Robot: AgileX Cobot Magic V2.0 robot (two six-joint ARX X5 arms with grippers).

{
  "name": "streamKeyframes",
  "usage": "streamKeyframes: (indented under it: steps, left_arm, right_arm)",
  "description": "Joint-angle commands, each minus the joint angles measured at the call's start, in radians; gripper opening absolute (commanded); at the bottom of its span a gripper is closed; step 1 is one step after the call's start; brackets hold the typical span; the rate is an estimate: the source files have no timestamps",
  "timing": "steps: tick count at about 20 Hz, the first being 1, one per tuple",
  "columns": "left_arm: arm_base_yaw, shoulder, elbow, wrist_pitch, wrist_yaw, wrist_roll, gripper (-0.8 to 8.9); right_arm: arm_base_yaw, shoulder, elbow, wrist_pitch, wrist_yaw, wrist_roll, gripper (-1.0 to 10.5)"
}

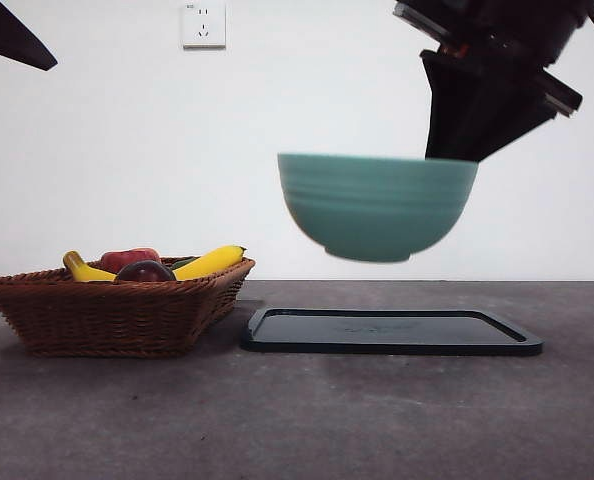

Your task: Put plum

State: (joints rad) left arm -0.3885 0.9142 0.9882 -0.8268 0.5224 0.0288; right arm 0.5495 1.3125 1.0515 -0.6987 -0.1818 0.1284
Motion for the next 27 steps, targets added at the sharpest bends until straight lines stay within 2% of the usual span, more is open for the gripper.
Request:
streamKeyframes:
  steps: [1, 4, 8, 24, 27]
  left_arm:
    - [-0.005, 0.006, 0.021, 0.008, 0.002, 0.012, 4.36]
    - [-0.005, 0.006, 0.021, 0.007, 0.002, 0.012, 4.36]
    - [-0.005, 0.006, 0.021, 0.007, 0.002, 0.012, 4.36]
    - [-0.005, 0.006, 0.021, 0.004, 0.002, 0.012, 4.36]
    - [-0.005, 0.006, 0.021, 0.004, 0.002, 0.012, 4.36]
  right_arm:
    - [0.019, 0.008, -0.051, 0.037, 0.002, 0.023, 0.1]
    - [0.043, 0.008, -0.15, 0.143, 0.003, 0.066, 0.1]
    - [0.048, 0.016, -0.234, 0.221, 0.008, 0.087, 0.1]
    - [0.057, 0.1, -0.249, 0.226, 0.026, 0.084, 0.2]
    - [0.057, 0.098, -0.249, 0.226, 0.025, 0.098, 2.3]
